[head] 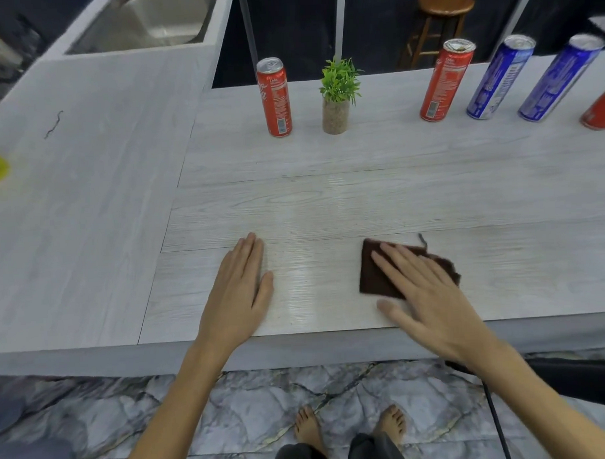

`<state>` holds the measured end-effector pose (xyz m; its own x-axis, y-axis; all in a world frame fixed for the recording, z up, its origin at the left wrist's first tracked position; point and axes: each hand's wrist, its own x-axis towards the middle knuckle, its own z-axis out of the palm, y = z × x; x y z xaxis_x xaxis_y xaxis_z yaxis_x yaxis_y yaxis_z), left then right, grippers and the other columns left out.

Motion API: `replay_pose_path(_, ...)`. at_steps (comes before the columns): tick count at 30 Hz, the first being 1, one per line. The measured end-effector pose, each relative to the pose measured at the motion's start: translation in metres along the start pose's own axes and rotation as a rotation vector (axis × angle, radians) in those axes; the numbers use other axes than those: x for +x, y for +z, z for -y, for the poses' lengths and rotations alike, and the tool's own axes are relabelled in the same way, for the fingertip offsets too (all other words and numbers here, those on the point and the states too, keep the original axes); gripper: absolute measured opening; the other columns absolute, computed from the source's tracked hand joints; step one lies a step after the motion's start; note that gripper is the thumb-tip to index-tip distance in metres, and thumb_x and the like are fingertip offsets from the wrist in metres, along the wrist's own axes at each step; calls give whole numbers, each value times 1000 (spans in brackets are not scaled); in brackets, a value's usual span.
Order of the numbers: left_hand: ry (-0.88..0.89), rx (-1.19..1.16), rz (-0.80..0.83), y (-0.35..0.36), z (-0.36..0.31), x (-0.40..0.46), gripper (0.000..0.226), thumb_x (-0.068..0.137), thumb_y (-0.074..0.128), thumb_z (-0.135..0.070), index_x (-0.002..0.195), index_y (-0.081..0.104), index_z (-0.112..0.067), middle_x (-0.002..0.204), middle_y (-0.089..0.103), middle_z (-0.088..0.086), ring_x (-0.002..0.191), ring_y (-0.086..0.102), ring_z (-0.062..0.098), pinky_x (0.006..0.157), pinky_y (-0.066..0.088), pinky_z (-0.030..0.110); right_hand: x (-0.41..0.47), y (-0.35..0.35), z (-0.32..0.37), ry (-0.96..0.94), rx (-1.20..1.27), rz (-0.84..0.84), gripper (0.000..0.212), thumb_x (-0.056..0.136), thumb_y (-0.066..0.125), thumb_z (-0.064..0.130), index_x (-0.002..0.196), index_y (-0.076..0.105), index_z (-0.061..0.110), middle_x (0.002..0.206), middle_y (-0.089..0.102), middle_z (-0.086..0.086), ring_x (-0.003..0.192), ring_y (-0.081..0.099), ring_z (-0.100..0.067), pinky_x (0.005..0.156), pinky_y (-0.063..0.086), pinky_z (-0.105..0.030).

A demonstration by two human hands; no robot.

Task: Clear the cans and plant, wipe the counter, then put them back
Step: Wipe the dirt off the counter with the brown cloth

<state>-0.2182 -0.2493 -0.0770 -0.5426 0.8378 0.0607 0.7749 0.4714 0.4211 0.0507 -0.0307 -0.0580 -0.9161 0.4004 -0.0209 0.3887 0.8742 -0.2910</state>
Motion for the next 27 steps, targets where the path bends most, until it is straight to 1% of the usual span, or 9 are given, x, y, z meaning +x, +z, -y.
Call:
replay_pose_path(2,-3,0,-3,-1,-2,0,61,112,29,-38,165,9,-16,173,1,-4,158,-5,4,130,0,32,28,-1,-3,64,-35,-22,75,104,24,68,168,11,31,176,6,9,162,-2,-9,132,6,-40)
replay_pose_path(5,-10,1,-1,-3,-5,0,61,111,30,-36,165,11,-15,173,2,-2,158,-4,6,130,0,32,72,4,16,113,-57,-18,77,104,26,67,168,11,27,176,7,6,163,-1,-13,131,0,-38)
replay_pose_path(9,-14,-11,2,-7,-8,1,61,110,36,-34,164,18,-13,173,9,-1,159,3,9,130,7,35,81,17,59,-9,-75,13,80,103,30,66,169,12,25,177,8,3,163,0,-16,131,3,-41)
replay_pose_path(11,-54,-44,-12,-9,-11,4,61,108,41,-35,163,24,-14,172,16,-1,158,9,11,129,13,36,56,24,71,-87,-39,12,79,103,32,66,168,13,26,176,9,4,163,-1,-14,131,3,-40)
replay_pose_path(13,-104,-62,-42,-8,-21,7,62,107,42,-38,162,27,-13,171,21,0,157,14,13,128,15,35,25,28,71,-120,5,14,77,104,34,66,168,11,30,176,7,8,162,-4,-11,132,1,-37)
replay_pose_path(17,-14,-51,-57,8,-57,17,62,109,41,-37,162,24,-11,170,21,4,157,15,15,128,18,39,-27,17,32,-81,53,11,76,106,39,63,168,4,35,176,3,12,162,-4,-8,132,4,-36)
replay_pose_path(21,33,-72,-11,27,-82,27,64,110,36,-41,164,19,-12,172,12,1,156,5,5,130,9,34,-49,-8,-34,52,53,-25,72,107,33,64,168,6,36,176,2,15,162,-2,-7,130,10,-40)
replay_pose_path(24,42,-23,2,35,-85,29,67,110,33,-44,164,13,-10,173,6,2,157,-1,6,130,3,33,-24,-21,-70,165,6,-54,75,104,25,68,168,9,32,176,5,11,162,-2,-7,131,9,-41)
replay_pose_path(27,35,11,4,37,-85,29,67,110,31,-45,164,12,-10,173,4,1,158,-1,7,130,2,33,28,-23,-79,212,-2,-55,77,104,23,68,168,10,29,176,6,6,163,-2,-12,132,3,-40)
